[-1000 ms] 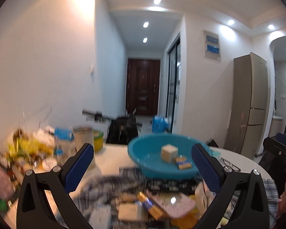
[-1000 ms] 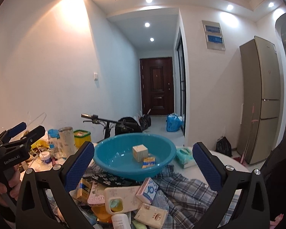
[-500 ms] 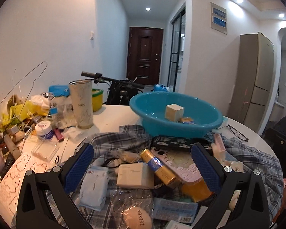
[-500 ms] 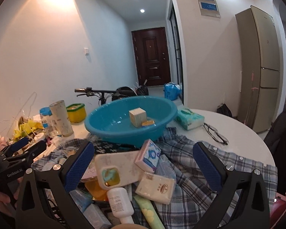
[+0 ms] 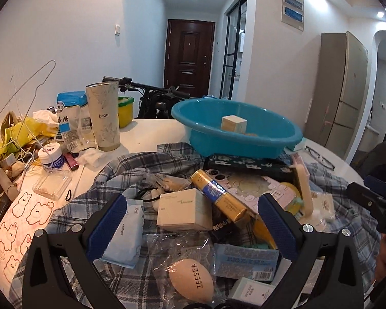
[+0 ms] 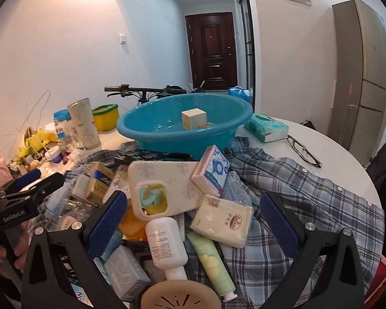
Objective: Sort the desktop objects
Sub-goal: 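Move both grippers back over the cluttered table items, then grasp the beige moisturizing cream box with the left gripper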
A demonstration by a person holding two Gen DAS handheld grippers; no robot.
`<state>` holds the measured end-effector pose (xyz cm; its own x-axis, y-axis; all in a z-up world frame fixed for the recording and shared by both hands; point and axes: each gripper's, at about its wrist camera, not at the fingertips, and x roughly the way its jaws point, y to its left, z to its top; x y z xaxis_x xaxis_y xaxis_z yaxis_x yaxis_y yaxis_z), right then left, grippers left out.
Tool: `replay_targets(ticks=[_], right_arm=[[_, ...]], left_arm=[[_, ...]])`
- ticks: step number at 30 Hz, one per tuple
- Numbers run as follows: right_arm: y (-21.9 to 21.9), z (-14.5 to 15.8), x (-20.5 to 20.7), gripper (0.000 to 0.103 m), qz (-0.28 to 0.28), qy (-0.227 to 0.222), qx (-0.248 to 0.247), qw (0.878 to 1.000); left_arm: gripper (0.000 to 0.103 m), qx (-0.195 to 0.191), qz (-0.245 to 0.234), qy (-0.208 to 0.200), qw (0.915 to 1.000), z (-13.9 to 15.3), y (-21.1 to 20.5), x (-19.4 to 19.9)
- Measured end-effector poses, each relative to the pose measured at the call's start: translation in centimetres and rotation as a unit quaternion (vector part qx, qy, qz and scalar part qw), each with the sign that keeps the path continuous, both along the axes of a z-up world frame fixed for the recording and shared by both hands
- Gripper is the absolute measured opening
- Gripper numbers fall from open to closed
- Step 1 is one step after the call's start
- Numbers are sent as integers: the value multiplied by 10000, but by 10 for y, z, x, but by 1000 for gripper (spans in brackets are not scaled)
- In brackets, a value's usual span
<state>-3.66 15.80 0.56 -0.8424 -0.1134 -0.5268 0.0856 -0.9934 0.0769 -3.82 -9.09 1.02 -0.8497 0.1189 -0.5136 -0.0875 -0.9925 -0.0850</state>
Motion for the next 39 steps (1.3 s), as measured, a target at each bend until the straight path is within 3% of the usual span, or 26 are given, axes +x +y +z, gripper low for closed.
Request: replay_targets(ticks=[4, 10, 15, 22, 26, 29, 35, 37, 39], right_arm=[[3, -9, -7, 103, -100, -166, -46, 9998], [10, -15, -14, 103, -198, -291, -125, 9993], [9, -18, -17, 103, -135, -425, -140, 9989], [4, -19, -17, 103, -30, -414, -77, 9991], [3, -22, -20, 103, 33, -500, -107, 9987], [4, -22, -20, 103, 2, -516, -93, 9986], [5, -21, -19, 103, -29, -495, -118, 9987], [4, -22, -19, 103, -12, -509, -112, 9986], [2, -22, -18, 103, -2, -509, -78, 9987]], left_arm=[[103, 269, 19, -354, 9990, -9, -10, -13], [103, 329, 123, -683, 9970, -24, -17, -30], [103, 714, 24, -1019, 9922, -41, -25, -45], [103, 772, -28, -1019, 9918, -47, -28, -53], [103, 1199, -117, -1095, 9867, -53, -35, -61], [102, 1296, -213, -1035, 9859, -51, -33, -59], [77, 1640, -386, -1140, 9791, -52, -35, -62], [53, 1585, -293, -1093, 9809, -51, -36, -60], [54, 1449, -179, -1121, 9829, -51, -38, -59]])
